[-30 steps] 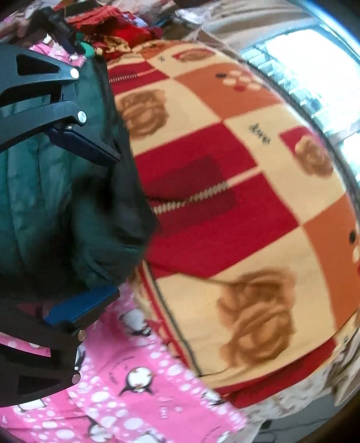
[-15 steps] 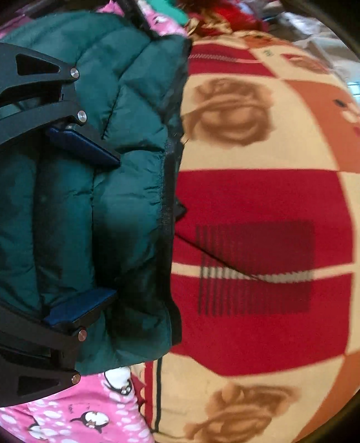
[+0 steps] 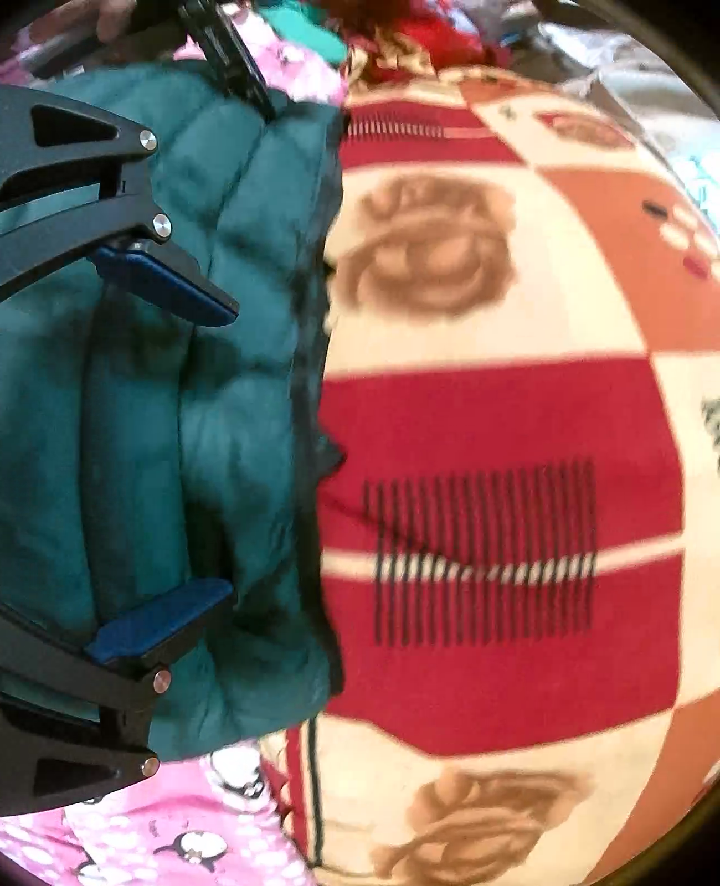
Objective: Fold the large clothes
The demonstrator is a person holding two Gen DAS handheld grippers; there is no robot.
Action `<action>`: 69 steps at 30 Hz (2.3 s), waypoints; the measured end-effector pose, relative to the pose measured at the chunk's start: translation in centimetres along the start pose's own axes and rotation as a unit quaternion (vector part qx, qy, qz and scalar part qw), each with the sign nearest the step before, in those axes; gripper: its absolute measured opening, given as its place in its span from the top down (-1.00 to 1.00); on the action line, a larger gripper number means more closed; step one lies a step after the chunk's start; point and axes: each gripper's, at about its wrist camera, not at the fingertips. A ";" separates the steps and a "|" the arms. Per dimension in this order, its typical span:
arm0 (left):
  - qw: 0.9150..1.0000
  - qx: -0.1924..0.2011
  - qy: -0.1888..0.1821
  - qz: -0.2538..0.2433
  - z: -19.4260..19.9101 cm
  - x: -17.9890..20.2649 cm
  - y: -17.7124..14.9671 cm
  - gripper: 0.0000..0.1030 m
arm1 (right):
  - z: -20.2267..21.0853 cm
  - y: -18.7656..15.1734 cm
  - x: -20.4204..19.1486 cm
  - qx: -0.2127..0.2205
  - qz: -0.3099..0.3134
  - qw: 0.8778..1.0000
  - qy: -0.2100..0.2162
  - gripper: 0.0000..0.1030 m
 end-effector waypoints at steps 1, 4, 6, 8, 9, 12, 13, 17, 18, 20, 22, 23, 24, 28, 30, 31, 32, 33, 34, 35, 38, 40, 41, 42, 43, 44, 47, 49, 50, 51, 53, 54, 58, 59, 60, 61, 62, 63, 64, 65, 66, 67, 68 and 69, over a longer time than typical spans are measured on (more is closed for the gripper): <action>1.000 0.003 -0.003 0.003 0.3 0.0 0.2 -0.80 | 0.1 0.2 -0.6 0.002 0.006 1.000 0.003 -0.77; 1.000 0.002 0.001 0.006 0.5 0.5 1.0 -0.80 | -0.1 0.5 -2.2 0.006 0.025 1.000 0.017 -0.77; 1.000 -0.003 0.013 -0.001 0.0 0.8 1.2 -0.80 | -1.2 0.5 -3.5 -0.002 0.042 0.999 0.015 -0.78; 1.000 -0.010 0.024 -0.006 -0.6 1.1 1.2 -0.80 | -3.0 0.2 -4.8 -0.014 0.060 0.998 0.006 -0.78; 0.999 -0.015 0.027 -0.007 -1.1 1.2 1.0 -0.80 | -4.0 -0.1 -5.4 -0.026 0.073 0.997 0.002 -0.78; 0.999 -0.013 0.032 -0.005 -1.7 1.1 0.6 -0.80 | -5.6 -0.6 -5.6 -0.035 0.073 0.997 -0.006 -0.78; 0.999 -0.013 0.033 -0.005 -1.9 1.1 0.5 -0.80 | -6.0 -0.7 -5.3 -0.037 0.064 0.997 0.000 -0.78; 0.999 -0.016 0.034 -0.009 -2.2 1.1 0.4 -0.82 | -5.5 -0.6 -4.2 -0.036 0.041 0.998 0.021 -0.78; 0.999 -0.018 0.034 -0.010 -2.2 1.1 0.3 -0.82 | -4.5 -0.5 -3.7 -0.029 0.035 0.999 0.021 -0.78; 0.999 -0.016 0.033 -0.011 -2.3 1.0 0.2 -0.83 | -2.2 -0.3 -2.5 -0.002 0.028 0.999 0.020 -0.78; 0.999 -0.015 0.033 -0.010 -2.4 1.0 0.2 -0.83 | -0.6 -0.3 -1.0 0.009 0.024 1.000 0.008 -0.78; 0.999 -0.015 0.033 -0.010 -2.4 0.9 0.2 -0.84 | 0.1 -0.3 -0.1 0.009 0.022 1.000 -0.012 -0.78; 0.999 -0.015 0.033 -0.009 -2.4 0.9 0.2 -0.84 | 0.4 -0.4 0.7 0.008 0.023 0.999 -0.032 -0.78; 0.999 -0.014 0.032 -0.006 -2.5 0.9 0.1 -0.85 | 0.2 -1.3 4.5 -0.009 0.002 0.997 -0.083 -0.78; 0.999 -0.014 0.033 -0.006 -2.6 0.9 0.0 -0.87 | -0.4 -1.8 6.3 -0.022 -0.021 0.996 -0.087 -0.78; 0.999 -0.019 0.035 -0.007 -2.7 1.0 0.0 -0.87 | -1.0 -2.1 7.1 -0.029 -0.037 0.996 -0.079 -0.78; 0.999 -0.019 0.036 -0.007 -2.7 1.0 0.0 -0.87 | -1.3 -2.3 7.6 -0.032 -0.046 0.996 -0.074 -0.81; 0.999 -0.019 0.037 -0.007 -2.8 1.1 0.0 -0.88 | -1.7 -2.5 7.8 -0.032 -0.050 0.996 -0.072 -0.83; 0.999 -0.018 0.038 -0.008 -2.8 1.1 0.0 -0.88 | -1.9 -2.6 8.0 -0.032 -0.052 0.996 -0.071 -0.85; 0.999 -0.018 0.039 -0.007 -2.8 1.2 0.0 -0.88 | -2.3 -2.6 8.1 -0.032 -0.054 0.996 -0.071 -0.87; 0.999 -0.016 0.041 -0.007 -2.8 1.3 0.0 -0.89 | -2.7 -2.6 8.2 -0.038 -0.054 0.995 -0.073 -0.88; 0.999 -0.014 0.038 -0.007 -2.5 1.2 0.0 -0.89 | -2.0 -2.5 8.1 -0.039 -0.052 0.995 -0.075 -0.88; 0.999 -0.013 0.033 -0.006 -2.2 1.0 0.0 -0.89 | -1.7 -2.3 7.9 -0.034 -0.051 0.995 -0.074 -0.88; 1.000 -0.012 0.028 -0.005 -1.8 0.9 -0.1 -0.89 | -0.6 -2.4 7.7 -0.023 -0.050 0.996 -0.071 -0.88; 1.000 -0.011 0.021 -0.004 -1.2 0.7 -0.1 -0.88 | 0.2 -2.4 7.2 -0.014 -0.049 0.997 -0.065 -0.88; 1.000 -0.009 0.016 -0.002 -0.6 0.4 -0.2 -0.88 | 0.8 -2.5 7.0 -0.008 -0.048 0.997 -0.059 -0.88; 1.000 0.000 0.014 -0.010 1.0 0.1 -0.6 -0.88 | 3.0 -3.3 6.7 -0.002 -0.040 0.998 -0.054 -0.88; 1.000 0.008 0.017 -0.022 2.0 0.1 -1.0 -0.88 | 3.9 -4.0 6.6 -0.003 -0.032 0.998 -0.055 -0.88; 0.999 0.011 0.018 -0.027 2.5 0.1 -1.3 -0.88 | 4.2 -4.5 6.4 -0.006 -0.028 0.998 -0.059 -0.88; 0.999 0.012 0.019 -0.029 2.9 0.0 -1.5 -0.88 | 4.5 -4.8 6.3 -0.006 -0.025 0.998 -0.061 -0.88; 0.999 0.013 0.013 -0.027 3.6 -0.2 -2.0 -0.88 | 5.1 -6.0 6.2 -0.005 -0.020 0.998 -0.064 -0.88; 1.000 0.013 0.010 -0.026 3.9 -0.3 -2.2 -0.88 | 5.4 -6.4 6.0 -0.005 -0.019 0.998 -0.064 -0.88; 1.000 0.002 -0.014 -0.012 4.6 -1.1 -3.2 -0.88 | 6.9 -7.6 6.4 -0.002 -0.026 0.998 -0.058 -0.88; 1.000 -0.002 -0.022 -0.005 4.6 -1.4 -3.4 -0.88 | 6.9 -8.0 6.7 -0.003 -0.029 0.998 -0.059 -0.88; 0.999 -0.007 -0.031 0.001 4.5 -1.7 -3.6 -0.88 | 6.9 -8.1 7.0 -0.006 -0.032 0.998 -0.060 -0.88; 0.999 -0.012 -0.038 0.006 4.3 -1.9 -3.7 -0.88 | 6.7 -8.2 7.3 -0.012 -0.037 0.997 -0.061 -0.88; 0.998 -0.020 -0.051 0.012 4.0 -2.2 -3.8 -0.88 | 6.6 -8.2 7.7 -0.016 -0.043 0.997 -0.060 -0.88; 0.998 -0.026 -0.063 0.019 3.8 -2.5 -4.0 -0.88 | 6.5 -8.3 8.1 -0.018 -0.052 0.997 -0.058 -0.88; 0.996 -0.038 -0.081 0.030 3.4 -3.0 -4.2 -0.88 | 6.5 -8.5 8.7 -0.018 -0.064 0.996 -0.053 -0.89; 0.994 -0.044 -0.092 0.039 3.1 -3.2 -4.3 -0.89 | 6.5 -8.5 9.4 -0.019 -0.076 0.996 -0.048 -0.98; 0.992 -0.051 -0.108 0.050 2.7 -3.7 -4.5 -0.89 | 6.4 -8.6 9.9 -0.020 -0.086 0.995 -0.044 -0.99; 0.989 -0.055 -0.123 0.059 2.4 -4.0 -4.6 -0.89 | 6.3 -8.7 10.4 -0.022 -0.096 0.994 -0.040 -0.99; 0.987 -0.061 -0.135 0.065 2.0 -4.3 -4.8 -0.96 | 5.9 -8.8 11.2 -0.026 -0.113 0.993 -0.032 -0.99; 0.985 -0.066 -0.143 0.068 1.7 -4.5 -4.9 -0.99 | 5.6 -8.9 11.7 -0.029 -0.123 0.992 -0.026 -0.99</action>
Point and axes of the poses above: each gripper's, at about its wrist camera, not at the fingertips, and z roughly against the way its jaws point, x to its right, y to its top, and after that the axes turned 2 degrees about -z, right-handed
